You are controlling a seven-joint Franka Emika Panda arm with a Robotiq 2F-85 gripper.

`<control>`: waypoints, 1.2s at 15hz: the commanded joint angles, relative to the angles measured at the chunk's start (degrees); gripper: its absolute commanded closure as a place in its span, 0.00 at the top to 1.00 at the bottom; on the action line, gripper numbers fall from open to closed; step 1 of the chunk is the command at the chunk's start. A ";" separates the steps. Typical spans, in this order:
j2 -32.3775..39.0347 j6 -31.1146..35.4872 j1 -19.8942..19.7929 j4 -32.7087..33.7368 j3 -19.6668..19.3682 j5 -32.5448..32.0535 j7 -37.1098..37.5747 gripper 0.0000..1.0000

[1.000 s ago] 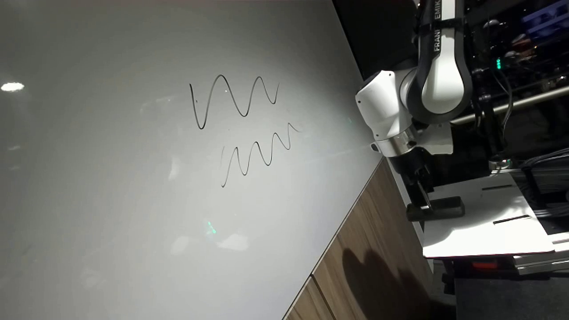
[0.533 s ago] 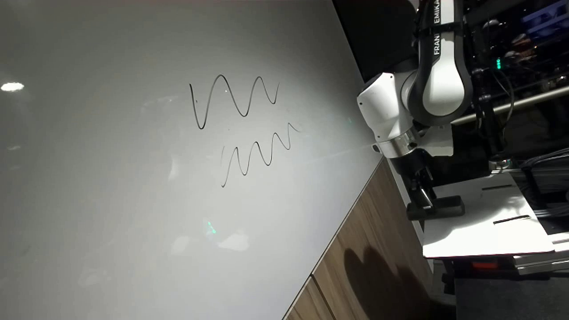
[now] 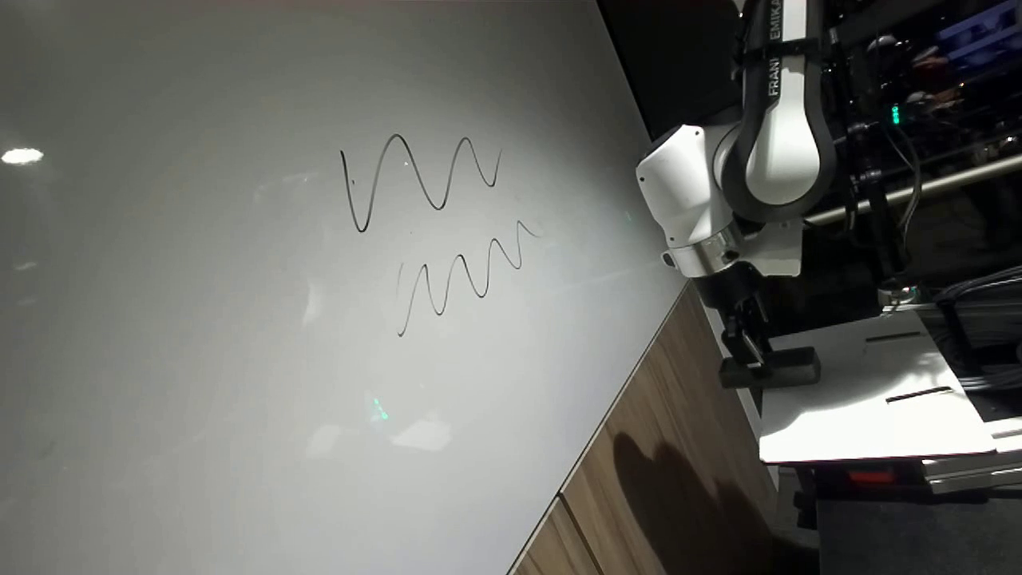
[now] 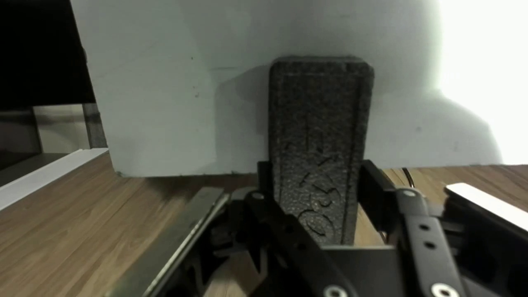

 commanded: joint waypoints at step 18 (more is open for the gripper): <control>-21.72 -2.08 -13.36 35.98 32.05 -10.51 25.68 0.28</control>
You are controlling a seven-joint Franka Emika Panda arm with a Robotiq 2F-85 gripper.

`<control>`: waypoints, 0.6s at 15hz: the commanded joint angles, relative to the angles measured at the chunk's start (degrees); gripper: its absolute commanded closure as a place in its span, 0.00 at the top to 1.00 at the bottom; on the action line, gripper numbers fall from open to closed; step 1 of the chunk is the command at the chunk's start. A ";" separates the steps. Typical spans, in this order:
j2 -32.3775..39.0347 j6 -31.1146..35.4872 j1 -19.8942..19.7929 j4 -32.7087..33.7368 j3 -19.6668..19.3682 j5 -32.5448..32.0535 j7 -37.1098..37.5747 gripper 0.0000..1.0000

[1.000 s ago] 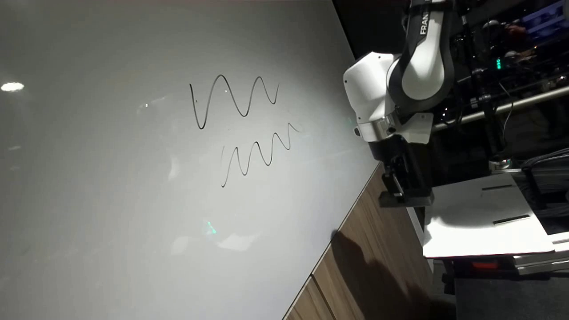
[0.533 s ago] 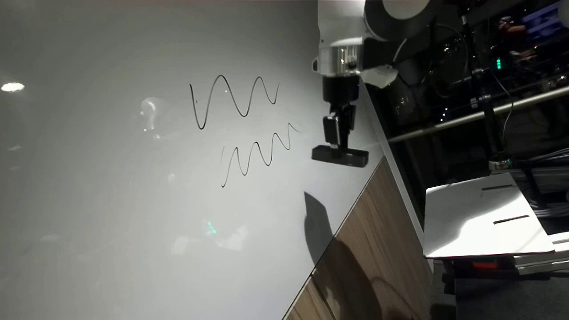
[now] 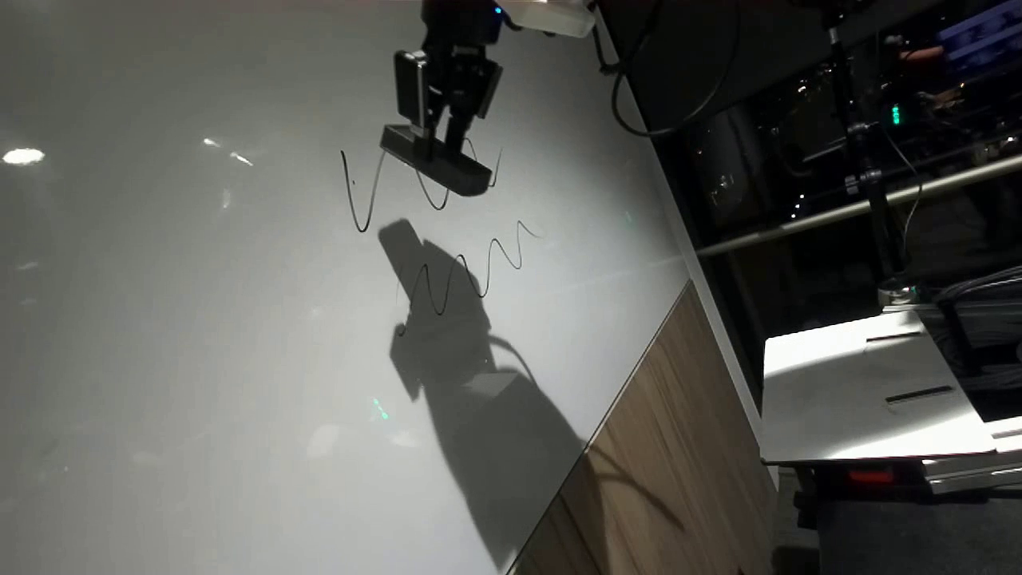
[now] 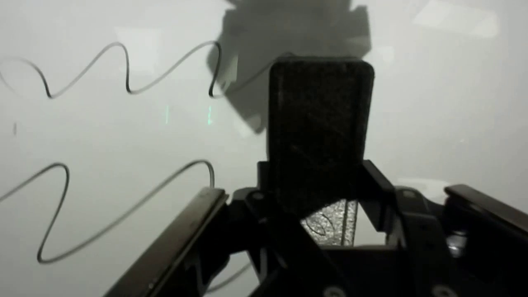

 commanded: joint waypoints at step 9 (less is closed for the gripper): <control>7.32 -2.78 -29.94 15.98 34.11 -40.00 37.93 0.28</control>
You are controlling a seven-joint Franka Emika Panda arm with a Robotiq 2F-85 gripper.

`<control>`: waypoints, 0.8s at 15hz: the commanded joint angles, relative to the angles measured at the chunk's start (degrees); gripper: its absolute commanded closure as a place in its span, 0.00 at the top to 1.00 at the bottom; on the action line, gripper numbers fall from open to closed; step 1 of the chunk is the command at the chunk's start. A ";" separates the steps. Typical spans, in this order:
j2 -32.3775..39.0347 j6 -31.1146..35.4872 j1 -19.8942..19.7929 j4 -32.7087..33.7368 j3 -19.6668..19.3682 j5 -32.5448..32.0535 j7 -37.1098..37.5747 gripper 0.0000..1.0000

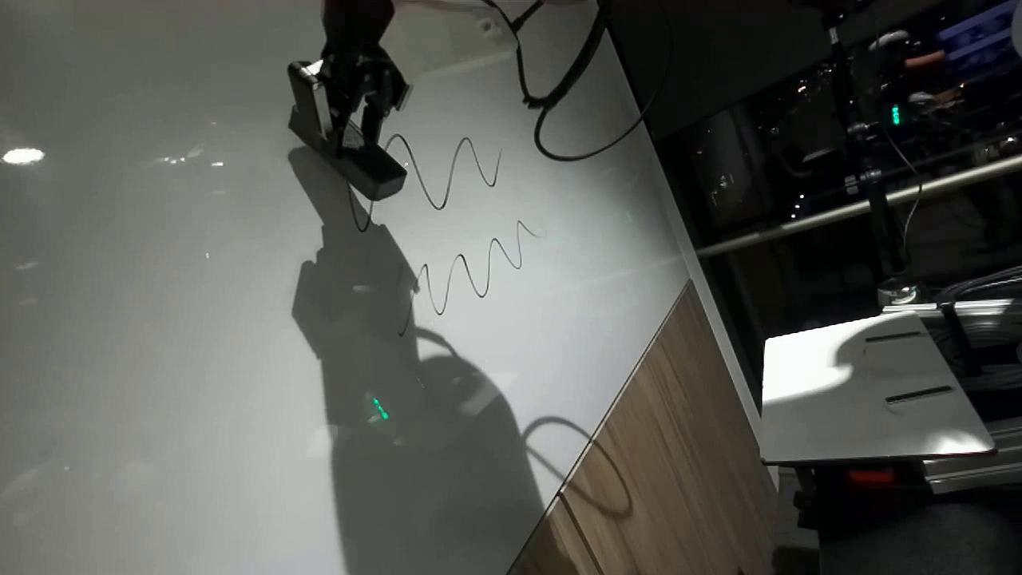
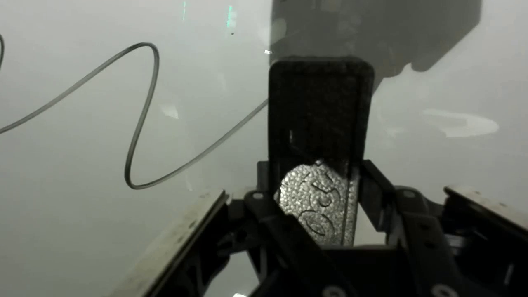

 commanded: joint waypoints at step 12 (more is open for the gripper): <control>1.35 -4.12 -33.55 6.36 33.44 -11.80 12.64 0.28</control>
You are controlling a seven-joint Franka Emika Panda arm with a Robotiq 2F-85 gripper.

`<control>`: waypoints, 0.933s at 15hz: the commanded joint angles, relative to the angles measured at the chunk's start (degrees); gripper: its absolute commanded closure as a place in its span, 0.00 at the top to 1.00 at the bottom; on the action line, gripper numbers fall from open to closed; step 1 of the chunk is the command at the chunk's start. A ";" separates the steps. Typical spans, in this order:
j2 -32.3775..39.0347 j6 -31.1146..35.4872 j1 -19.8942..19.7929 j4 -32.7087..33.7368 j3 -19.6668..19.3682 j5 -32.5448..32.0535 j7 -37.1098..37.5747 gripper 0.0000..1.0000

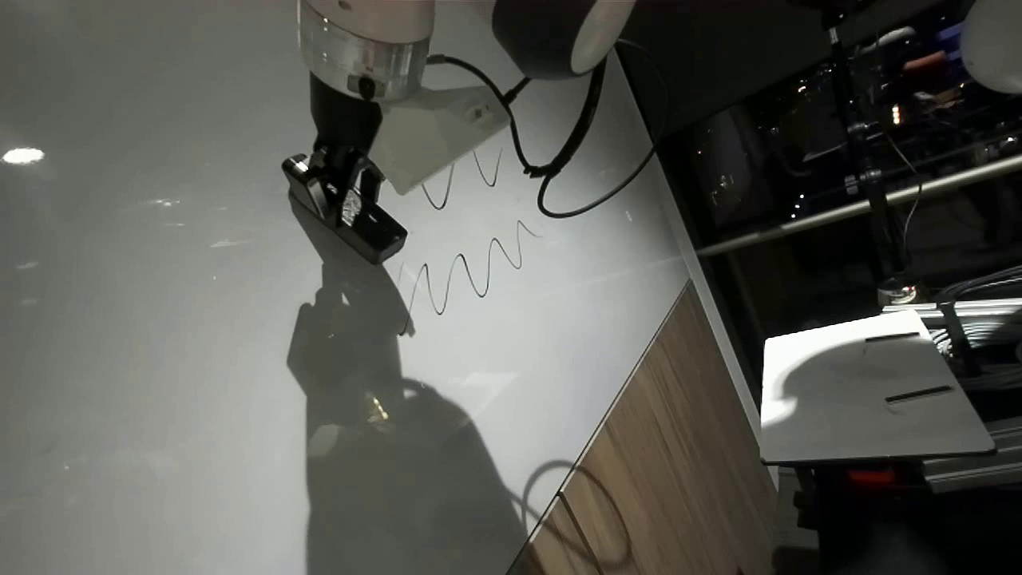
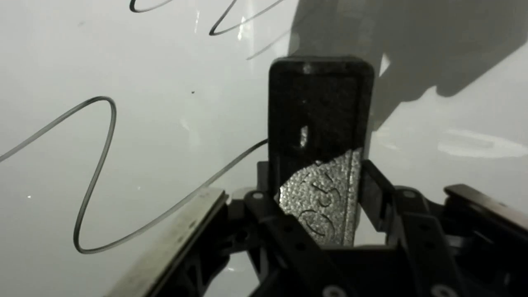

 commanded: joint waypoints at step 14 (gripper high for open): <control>3.02 -0.20 -12.44 0.55 3.24 -1.75 -4.30 0.28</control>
